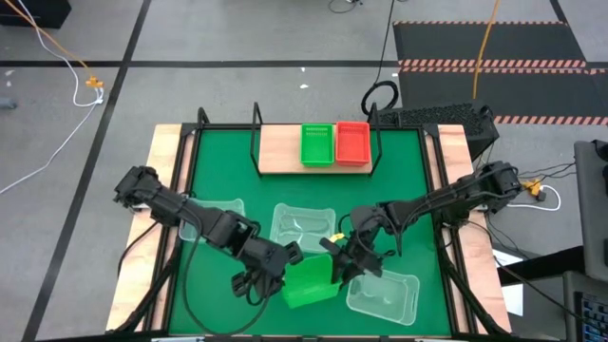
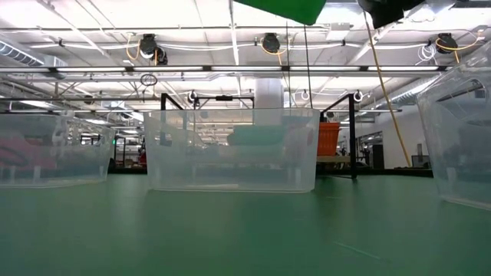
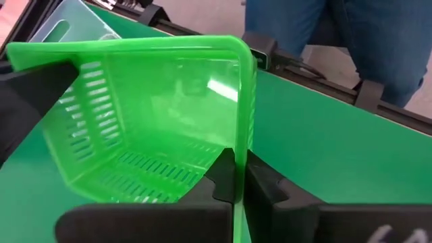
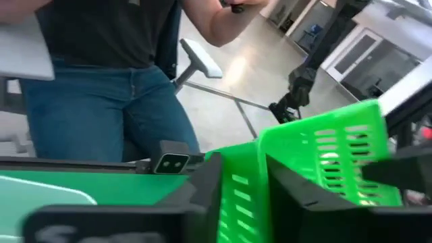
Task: Stack baskets on shelf by color
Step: Stack the green bin on top of the other green bins on the shelf
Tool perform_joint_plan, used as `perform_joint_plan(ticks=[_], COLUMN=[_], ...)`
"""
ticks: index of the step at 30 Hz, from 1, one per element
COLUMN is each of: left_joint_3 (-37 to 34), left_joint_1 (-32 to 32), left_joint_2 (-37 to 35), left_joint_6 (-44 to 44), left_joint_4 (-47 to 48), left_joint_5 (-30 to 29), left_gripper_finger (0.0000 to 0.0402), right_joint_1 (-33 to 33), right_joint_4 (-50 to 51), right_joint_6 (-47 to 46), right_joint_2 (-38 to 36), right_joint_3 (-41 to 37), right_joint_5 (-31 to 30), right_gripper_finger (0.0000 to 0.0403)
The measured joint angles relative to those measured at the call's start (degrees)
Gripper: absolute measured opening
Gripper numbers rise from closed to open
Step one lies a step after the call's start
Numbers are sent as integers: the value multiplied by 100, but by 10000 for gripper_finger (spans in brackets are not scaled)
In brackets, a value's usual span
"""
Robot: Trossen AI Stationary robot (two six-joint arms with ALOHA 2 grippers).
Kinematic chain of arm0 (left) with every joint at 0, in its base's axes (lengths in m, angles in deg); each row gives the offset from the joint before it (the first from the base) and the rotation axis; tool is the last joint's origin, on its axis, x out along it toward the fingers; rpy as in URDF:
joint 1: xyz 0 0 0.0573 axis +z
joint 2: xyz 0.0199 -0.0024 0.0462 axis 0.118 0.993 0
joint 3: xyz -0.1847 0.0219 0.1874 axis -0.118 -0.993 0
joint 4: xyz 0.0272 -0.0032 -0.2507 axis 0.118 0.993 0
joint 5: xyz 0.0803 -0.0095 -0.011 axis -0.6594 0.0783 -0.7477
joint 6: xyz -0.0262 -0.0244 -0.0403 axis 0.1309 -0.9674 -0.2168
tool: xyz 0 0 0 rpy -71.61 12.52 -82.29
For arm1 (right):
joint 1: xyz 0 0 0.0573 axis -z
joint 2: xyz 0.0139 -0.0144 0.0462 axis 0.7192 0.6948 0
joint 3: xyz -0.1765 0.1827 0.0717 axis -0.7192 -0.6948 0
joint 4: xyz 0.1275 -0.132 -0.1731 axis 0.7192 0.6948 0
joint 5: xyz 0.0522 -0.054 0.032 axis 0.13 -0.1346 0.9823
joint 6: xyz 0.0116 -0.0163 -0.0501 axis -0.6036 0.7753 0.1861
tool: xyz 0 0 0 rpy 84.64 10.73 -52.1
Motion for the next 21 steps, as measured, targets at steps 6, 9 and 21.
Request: perform_joint_plan(ticks=[6,9,21], left_joint_3=[2,1,2], left_joint_1=[112,205,67], left_joint_2=[-11,-38,-615], left_joint_6=[-830,-2133,-7295], left_joint_4=[-177,-37,3174], left_joint_5=[-32,-157,-4924], left_gripper_finger=[41,83,129], right_joint_1=[249,365,377], right_joint_4=[76,106,3802], right_joint_6=[-150,-511,-188], right_joint_2=[-6,-130,-270], right_joint_3=[-9,-9,1639], right_joint_5=[597,348,-5973], right_gripper_finger=[10,4,1])
